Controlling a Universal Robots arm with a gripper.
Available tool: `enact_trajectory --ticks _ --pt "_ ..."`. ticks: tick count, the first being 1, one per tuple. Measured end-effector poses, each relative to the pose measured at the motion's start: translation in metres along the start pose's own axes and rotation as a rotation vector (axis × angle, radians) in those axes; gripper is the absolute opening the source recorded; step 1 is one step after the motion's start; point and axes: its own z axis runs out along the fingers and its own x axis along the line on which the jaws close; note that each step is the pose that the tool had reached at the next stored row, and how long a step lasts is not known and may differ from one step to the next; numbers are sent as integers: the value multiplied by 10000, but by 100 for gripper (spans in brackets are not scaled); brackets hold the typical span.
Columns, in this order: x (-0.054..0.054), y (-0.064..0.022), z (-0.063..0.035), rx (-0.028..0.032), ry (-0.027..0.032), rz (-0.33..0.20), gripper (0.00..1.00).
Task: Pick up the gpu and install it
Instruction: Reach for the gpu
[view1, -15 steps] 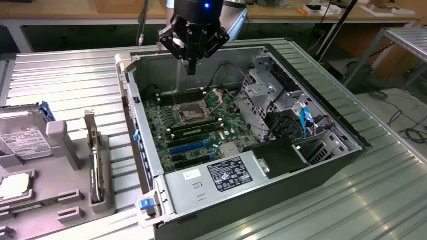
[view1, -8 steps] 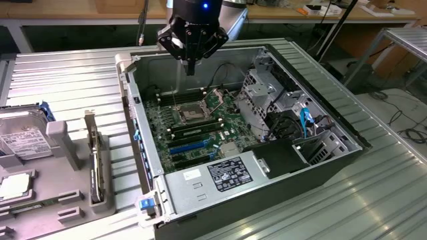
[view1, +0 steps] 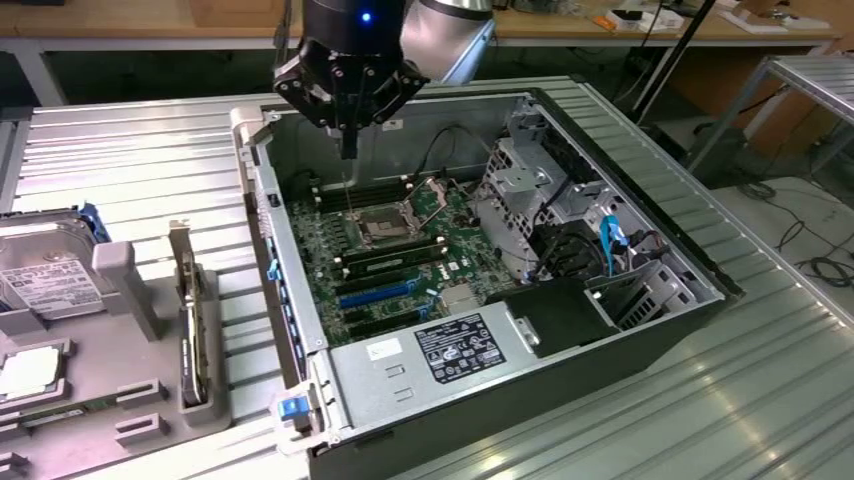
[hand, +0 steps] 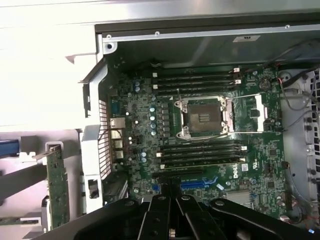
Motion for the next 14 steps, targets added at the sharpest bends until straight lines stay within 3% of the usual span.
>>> enact_trajectory --ticks 14 --pt "377 -61 3 0 0 0 11"
